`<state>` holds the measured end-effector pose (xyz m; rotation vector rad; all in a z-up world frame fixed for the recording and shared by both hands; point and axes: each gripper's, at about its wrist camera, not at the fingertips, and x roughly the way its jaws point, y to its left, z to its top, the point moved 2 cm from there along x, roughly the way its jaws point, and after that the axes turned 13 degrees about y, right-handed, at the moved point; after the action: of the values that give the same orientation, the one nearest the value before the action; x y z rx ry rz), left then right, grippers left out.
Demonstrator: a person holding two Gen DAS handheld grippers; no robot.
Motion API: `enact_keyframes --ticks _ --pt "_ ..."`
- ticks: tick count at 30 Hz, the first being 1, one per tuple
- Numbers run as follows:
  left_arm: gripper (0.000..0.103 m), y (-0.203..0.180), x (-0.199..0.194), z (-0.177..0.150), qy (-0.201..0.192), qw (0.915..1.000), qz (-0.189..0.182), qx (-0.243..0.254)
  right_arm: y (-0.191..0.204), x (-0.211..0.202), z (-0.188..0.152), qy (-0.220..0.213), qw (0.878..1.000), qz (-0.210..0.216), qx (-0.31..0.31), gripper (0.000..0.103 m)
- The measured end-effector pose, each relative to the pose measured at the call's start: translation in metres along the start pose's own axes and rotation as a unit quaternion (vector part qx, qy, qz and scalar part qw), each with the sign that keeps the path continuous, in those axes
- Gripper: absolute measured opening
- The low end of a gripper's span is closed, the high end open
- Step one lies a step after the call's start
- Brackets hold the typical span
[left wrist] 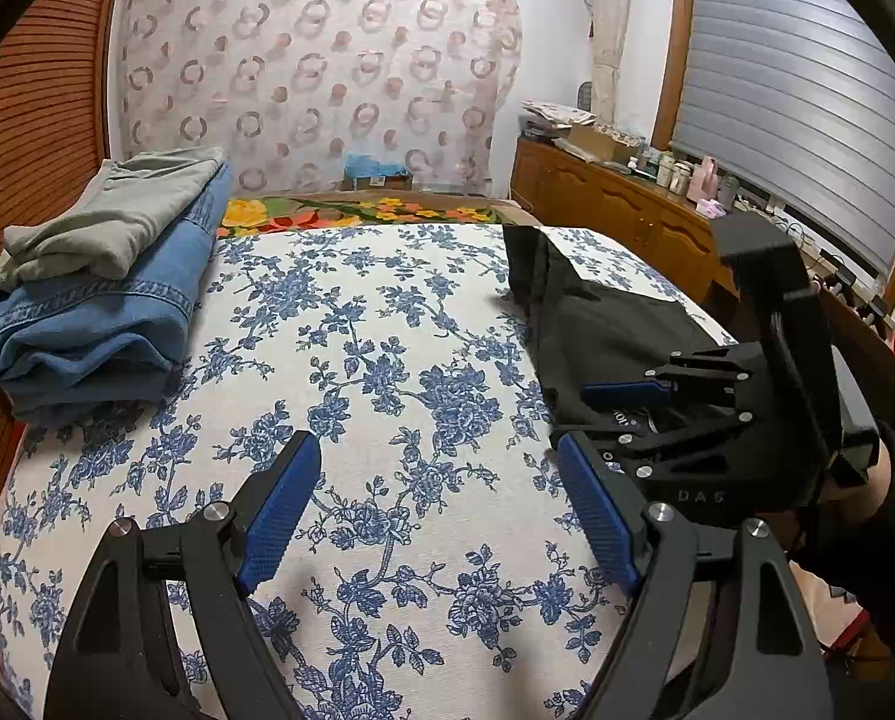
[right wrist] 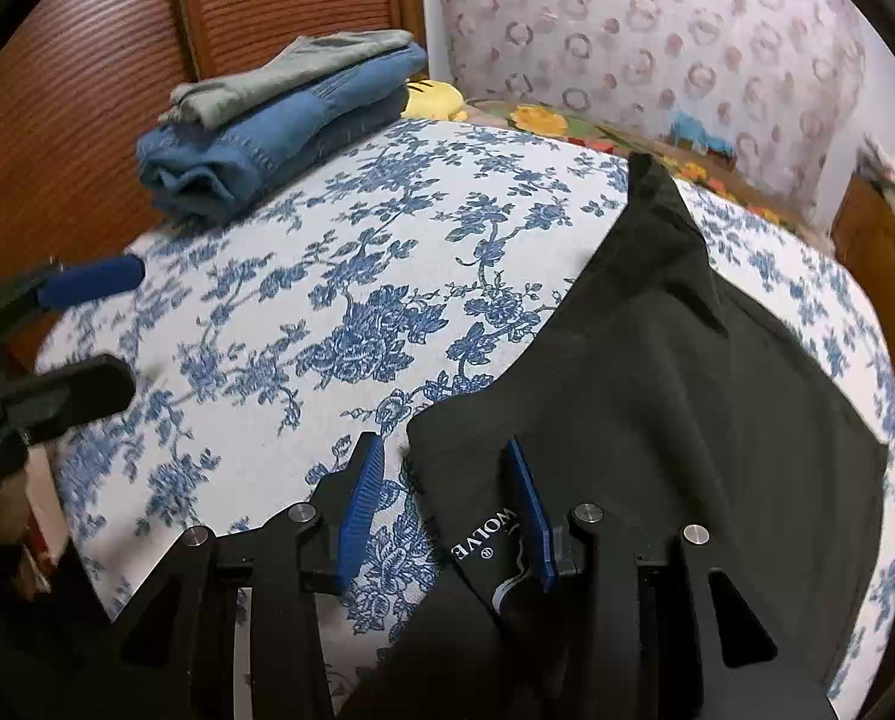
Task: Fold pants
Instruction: 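Grasp the logo end of the garment with the right gripper, then lift and fold the held end over with the right gripper, then open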
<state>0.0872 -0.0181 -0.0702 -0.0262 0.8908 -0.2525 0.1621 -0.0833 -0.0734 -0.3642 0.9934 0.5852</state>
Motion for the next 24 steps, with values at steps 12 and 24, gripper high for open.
enact_keyframes --ticks 12,24 --pt "0.082 -0.01 0.007 -0.001 0.009 0.9999 -0.004 0.012 -0.02 -0.035 -0.003 -0.053 0.998 0.031 0.017 0.009" --pt "0.082 -0.048 0.026 0.005 0.026 0.9974 -0.011 0.066 -0.082 -0.07 -0.019 -0.076 0.995 -0.007 0.064 0.009"
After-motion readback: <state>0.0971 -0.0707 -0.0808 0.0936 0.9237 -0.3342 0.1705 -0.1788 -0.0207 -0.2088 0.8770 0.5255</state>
